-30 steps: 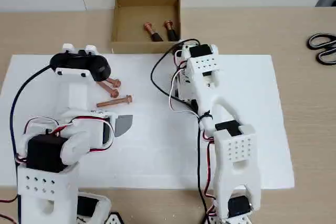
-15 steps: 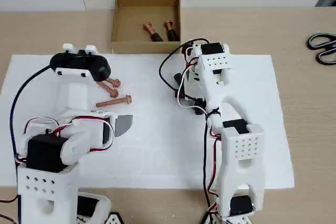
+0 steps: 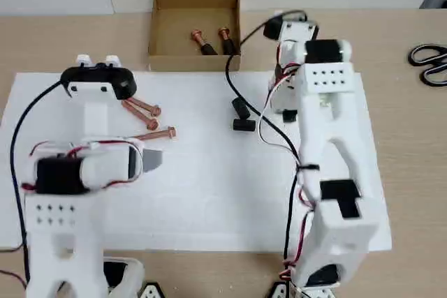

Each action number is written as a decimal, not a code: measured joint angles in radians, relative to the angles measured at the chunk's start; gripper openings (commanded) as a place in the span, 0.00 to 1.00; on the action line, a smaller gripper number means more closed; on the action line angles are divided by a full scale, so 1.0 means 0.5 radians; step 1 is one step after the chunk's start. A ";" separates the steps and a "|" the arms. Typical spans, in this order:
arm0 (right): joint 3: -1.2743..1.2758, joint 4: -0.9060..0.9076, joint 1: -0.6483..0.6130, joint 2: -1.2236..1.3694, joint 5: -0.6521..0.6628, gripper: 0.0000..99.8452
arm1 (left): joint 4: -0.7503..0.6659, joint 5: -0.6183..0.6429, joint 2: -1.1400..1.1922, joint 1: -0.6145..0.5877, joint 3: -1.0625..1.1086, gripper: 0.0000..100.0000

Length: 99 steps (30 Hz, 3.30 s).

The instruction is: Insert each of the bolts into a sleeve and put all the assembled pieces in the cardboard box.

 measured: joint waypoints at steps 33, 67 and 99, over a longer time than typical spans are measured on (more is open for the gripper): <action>0.107 0.006 0.003 -0.025 0.018 0.04 | -0.095 -1.547 1.795 -0.120 -1.077 0.28; 0.107 0.006 0.003 -0.025 0.018 0.04 | -0.414 -1.583 2.387 0.021 -1.086 0.01; 0.107 0.006 0.003 -0.025 0.018 0.04 | 0.068 -1.096 1.387 0.356 -0.595 0.00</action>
